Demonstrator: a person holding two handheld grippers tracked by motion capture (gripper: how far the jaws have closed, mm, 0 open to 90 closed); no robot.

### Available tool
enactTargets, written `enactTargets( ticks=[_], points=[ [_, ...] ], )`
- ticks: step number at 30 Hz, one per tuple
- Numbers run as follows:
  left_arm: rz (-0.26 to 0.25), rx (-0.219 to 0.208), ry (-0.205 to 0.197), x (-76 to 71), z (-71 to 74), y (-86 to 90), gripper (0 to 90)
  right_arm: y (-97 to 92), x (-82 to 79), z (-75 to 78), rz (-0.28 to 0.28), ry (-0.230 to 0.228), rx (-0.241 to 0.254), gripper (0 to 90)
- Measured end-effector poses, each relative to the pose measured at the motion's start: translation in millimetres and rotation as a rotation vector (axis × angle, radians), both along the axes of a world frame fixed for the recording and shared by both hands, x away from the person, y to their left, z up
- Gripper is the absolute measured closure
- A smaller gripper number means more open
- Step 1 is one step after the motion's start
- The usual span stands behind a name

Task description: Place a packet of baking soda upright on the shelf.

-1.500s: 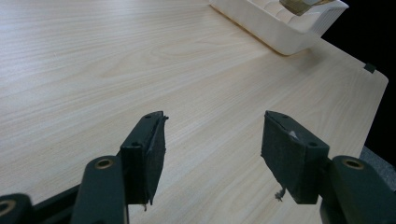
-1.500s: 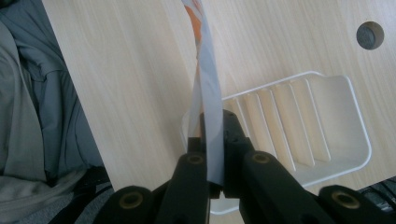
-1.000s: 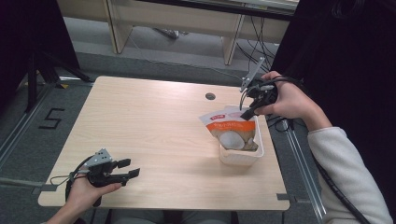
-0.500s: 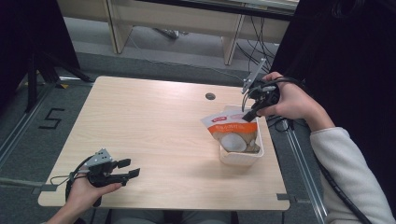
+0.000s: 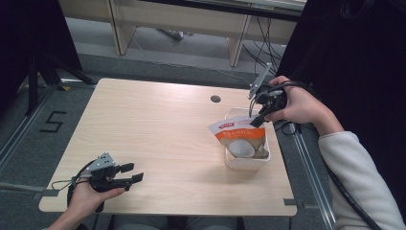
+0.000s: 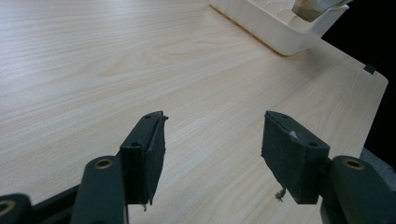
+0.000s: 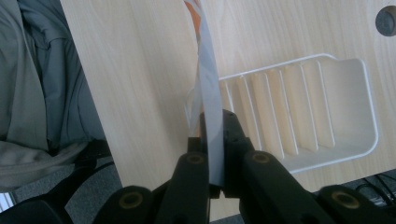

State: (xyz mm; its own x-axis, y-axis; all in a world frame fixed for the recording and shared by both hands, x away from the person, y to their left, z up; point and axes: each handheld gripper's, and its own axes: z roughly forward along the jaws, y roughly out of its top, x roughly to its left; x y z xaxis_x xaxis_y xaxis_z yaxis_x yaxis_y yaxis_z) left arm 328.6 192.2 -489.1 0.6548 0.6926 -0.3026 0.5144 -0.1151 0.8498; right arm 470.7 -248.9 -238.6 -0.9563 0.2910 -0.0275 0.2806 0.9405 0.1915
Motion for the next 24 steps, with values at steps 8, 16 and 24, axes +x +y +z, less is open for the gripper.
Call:
enactTargets(
  ticks=[8,16,24],
  points=[
    [0.0,0.001,0.0,0.1,0.0,0.3,38.8,-0.7,1.0,-6.3,-0.001,0.008,-0.009,90.0],
    [0.0,0.001,-0.001,0.0,0.1,0.4,38.8,-2.0,0.9,-10.4,-0.01,0.014,-0.007,90.0],
    [0.001,0.0,0.0,0.1,0.1,0.4,38.8,-5.0,1.4,-16.4,-0.009,0.018,-0.008,90.0]
  ],
)
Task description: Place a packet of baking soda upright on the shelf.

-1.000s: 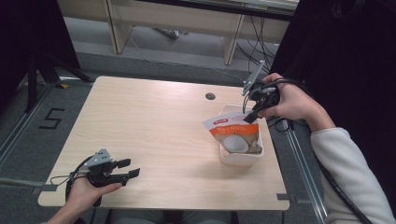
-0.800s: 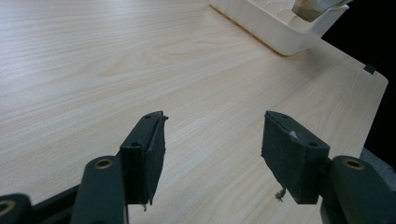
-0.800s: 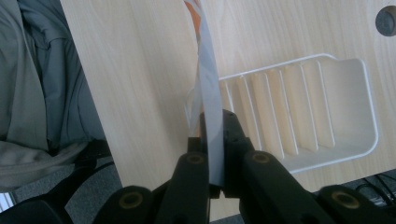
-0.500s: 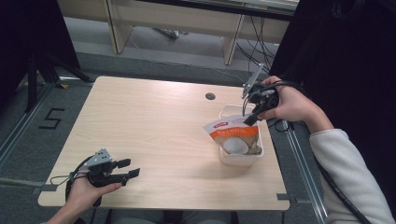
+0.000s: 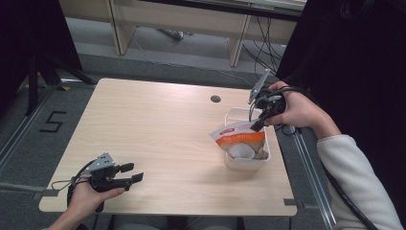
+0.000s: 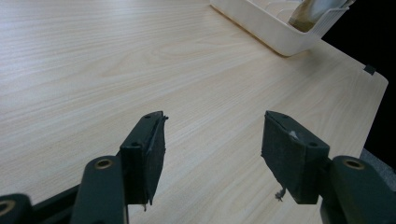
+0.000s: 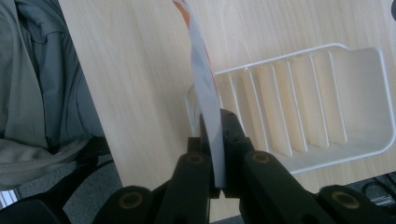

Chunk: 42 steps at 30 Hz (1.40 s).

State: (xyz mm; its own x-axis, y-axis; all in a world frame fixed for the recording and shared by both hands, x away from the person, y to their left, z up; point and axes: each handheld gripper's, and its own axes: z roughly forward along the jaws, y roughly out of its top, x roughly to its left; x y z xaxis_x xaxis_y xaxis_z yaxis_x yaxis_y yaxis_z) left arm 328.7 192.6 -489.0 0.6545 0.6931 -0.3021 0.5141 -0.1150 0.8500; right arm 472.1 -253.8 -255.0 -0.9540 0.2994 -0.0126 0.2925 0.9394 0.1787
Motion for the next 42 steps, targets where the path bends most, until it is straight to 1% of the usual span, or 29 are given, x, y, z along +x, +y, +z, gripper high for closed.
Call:
enactTargets(
  ticks=[8,12,13,14,15,16,17,20,21,22,24,27,28,29,30,31,32,33,34,35,36,37,39,41,42],
  points=[
    [-0.001,0.0,0.0,-0.1,0.0,0.1,38.8,0.4,0.5,-3.8,0.004,0.003,0.0,90.0],
    [-0.001,0.0,0.001,-0.2,0.0,-0.1,38.8,-0.1,0.1,-4.8,-0.012,0.004,-0.003,90.0],
    [-0.001,0.0,0.002,-0.2,0.0,-0.1,38.8,-1.0,0.5,-4.9,-0.003,0.006,0.002,90.0],
    [-0.002,-0.001,0.002,-0.2,-0.1,-0.2,38.8,-1.1,-0.3,-5.4,-0.012,0.014,0.013,90.0],
    [-0.001,0.0,0.002,-0.2,-0.1,-0.3,38.8,-1.6,-0.2,-5.7,-0.011,0.015,0.013,90.0],
    [-0.001,0.0,0.001,-0.3,0.0,-0.3,38.8,-2.0,-0.6,-6.5,-0.013,0.013,0.012,90.0],
    [-0.001,0.0,0.0,-0.3,0.1,-0.2,38.8,-3.0,-1.0,-8.9,-0.019,0.021,0.011,90.0],
    [-0.003,0.004,0.001,-0.2,0.0,0.2,38.8,-4.1,-1.1,-12.8,-0.024,0.019,0.008,90.0],
    [-0.004,0.005,0.001,-0.1,-0.1,0.2,38.8,-5.0,-1.7,-14.2,-0.035,0.022,0.006,90.0],
    [-0.003,0.004,0.001,-0.2,-0.1,0.1,38.8,-6.3,-0.9,-15.9,-0.031,0.019,0.005,90.0],
    [-0.003,0.004,0.001,-0.2,0.0,0.1,38.8,-8.9,0.8,-19.7,-0.021,0.028,0.008,90.0],
    [0.0,0.007,0.003,-0.4,0.1,0.1,38.8,-9.9,0.3,-21.4,-0.025,0.023,0.013,90.0],
    [0.0,0.007,0.003,-0.4,0.1,0.0,38.8,-10.3,-0.4,-21.0,-0.033,0.027,0.007,90.0],
    [-0.003,0.004,0.001,-0.1,-0.1,0.0,38.8,-11.1,0.0,-21.6,-0.027,0.021,0.016,90.0],
    [-0.003,0.005,0.001,-0.2,-0.1,-0.1,38.8,-11.8,0.4,-21.2,-0.022,0.026,0.015,90.0],
    [-0.002,0.004,0.0,-0.3,0.0,-0.3,38.8,-12.5,-0.1,-22.0,-0.027,0.02,0.023,90.0],
    [-0.003,0.004,0.0,-0.3,0.0,-0.2,38.8,-13.0,-1.0,-22.1,-0.037,0.022,0.018,90.0],
    [-0.003,0.004,0.001,-0.3,-0.1,-0.2,38.8,-13.6,-0.5,-23.5,-0.031,0.021,0.015,90.0],
    [-0.001,0.002,0.001,-0.3,-0.1,-0.4,38.8,-14.0,-1.6,-24.2,-0.047,0.021,0.007,89.9],
    [-0.004,0.006,0.001,-0.3,0.0,0.0,38.8,-15.5,-0.6,-27.6,-0.031,0.019,0.0,89.9],
    [-0.003,0.005,0.0,-0.3,0.0,0.0,38.8,-15.5,-0.6,-27.6,-0.031,0.019,0.0,89.9],
    [-0.004,0.006,0.0,-0.3,0.0,0.0,38.8,-16.4,-0.8,-28.3,-0.039,0.024,-0.005,89.9],
    [-0.003,0.006,0.001,-0.3,0.0,0.0,38.8,-18.5,-0.6,-30.3,-0.041,0.02,0.002,90.0],
    [-0.003,0.006,0.0,-0.2,0.0,0.0,38.8,-20.0,-1.4,-31.1,-0.056,0.017,-0.013,90.0],
    [-0.003,0.006,0.0,-0.3,0.0,0.0,38.8,-21.2,-0.6,-32.7,-0.052,0.016,-0.021,90.0]
  ],
)
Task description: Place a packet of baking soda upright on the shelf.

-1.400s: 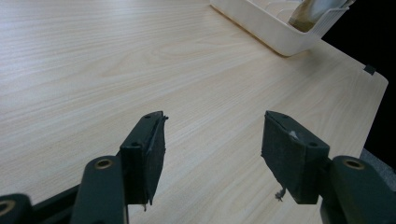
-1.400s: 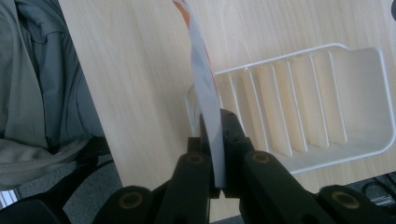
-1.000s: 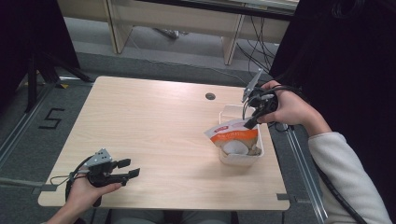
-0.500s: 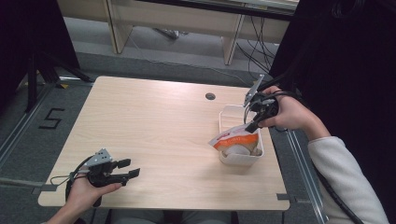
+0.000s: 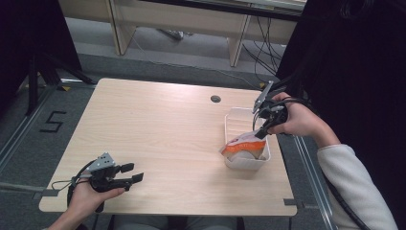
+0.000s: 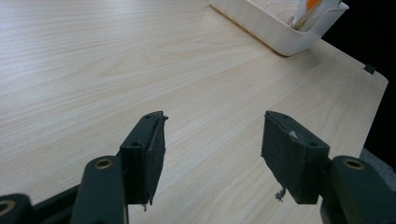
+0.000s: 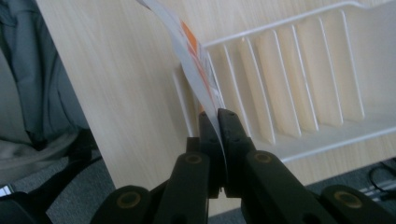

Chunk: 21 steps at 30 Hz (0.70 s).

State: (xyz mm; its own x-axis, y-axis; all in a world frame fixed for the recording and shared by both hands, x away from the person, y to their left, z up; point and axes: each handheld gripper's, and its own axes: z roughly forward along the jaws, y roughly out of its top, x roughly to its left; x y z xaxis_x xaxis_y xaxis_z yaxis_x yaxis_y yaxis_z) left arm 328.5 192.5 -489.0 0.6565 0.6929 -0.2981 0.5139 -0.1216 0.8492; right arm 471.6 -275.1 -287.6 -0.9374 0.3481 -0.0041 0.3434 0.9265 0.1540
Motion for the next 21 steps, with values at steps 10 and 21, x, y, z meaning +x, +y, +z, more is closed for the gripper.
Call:
enactTargets(
  ticks=[10,21],
  points=[
    [0.001,0.0,0.0,-0.2,0.1,-0.3,38.8,-13.6,7.3,-16.0,-0.024,-0.017,-0.083,90.0],
    [-0.001,0.0,0.001,-0.1,-0.2,-0.9,38.7,-6.2,-3.6,-5.1,-0.124,-0.039,0.058,54.3]
  ],
)
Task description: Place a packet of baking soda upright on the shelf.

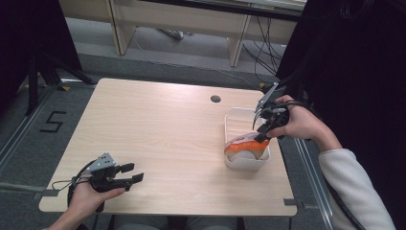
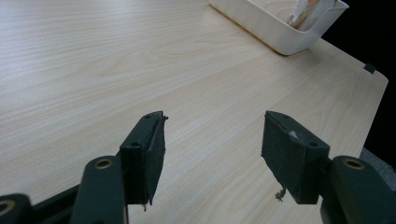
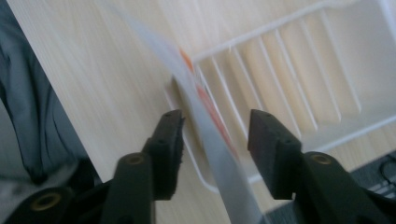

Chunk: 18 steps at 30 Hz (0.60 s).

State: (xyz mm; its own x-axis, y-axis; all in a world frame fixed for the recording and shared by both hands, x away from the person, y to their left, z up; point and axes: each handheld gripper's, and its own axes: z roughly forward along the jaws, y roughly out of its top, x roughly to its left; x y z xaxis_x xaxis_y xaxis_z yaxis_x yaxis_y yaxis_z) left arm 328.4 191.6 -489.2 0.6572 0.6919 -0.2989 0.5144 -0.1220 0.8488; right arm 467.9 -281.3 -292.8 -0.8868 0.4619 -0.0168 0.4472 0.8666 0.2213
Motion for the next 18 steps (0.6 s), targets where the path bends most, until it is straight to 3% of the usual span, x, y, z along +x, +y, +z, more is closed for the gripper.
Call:
enactTargets(
  ticks=[3,7,11,16,17,18],
  points=[
    [-0.014,0.008,-0.014,0.5,0.4,0.6,38.6,10.0,-3.5,7.3,-0.04,-0.052,0.119,48.4],
    [0.001,-0.001,-0.003,-0.3,0.4,0.3,38.4,31.2,-11.7,8.2,-0.031,-0.091,0.222,46.5],
    [0.003,-0.002,-0.001,-0.4,0.3,0.0,38.4,55.7,-20.5,-0.3,-0.005,-0.096,0.293,46.4],
    [0.003,-0.008,-0.001,-0.2,0.3,0.4,38.1,83.5,-28.3,-9.8,-0.003,-0.172,0.39,46.3],
    [0.003,-0.006,-0.001,-0.3,0.5,0.5,38.1,88.7,-30.8,-10.8,-0.006,-0.154,0.392,46.3],
    [0.005,-0.004,-0.003,-0.6,0.7,0.6,38.1,93.7,-32.4,-13.2,0.012,-0.169,0.4,46.3]
  ],
)
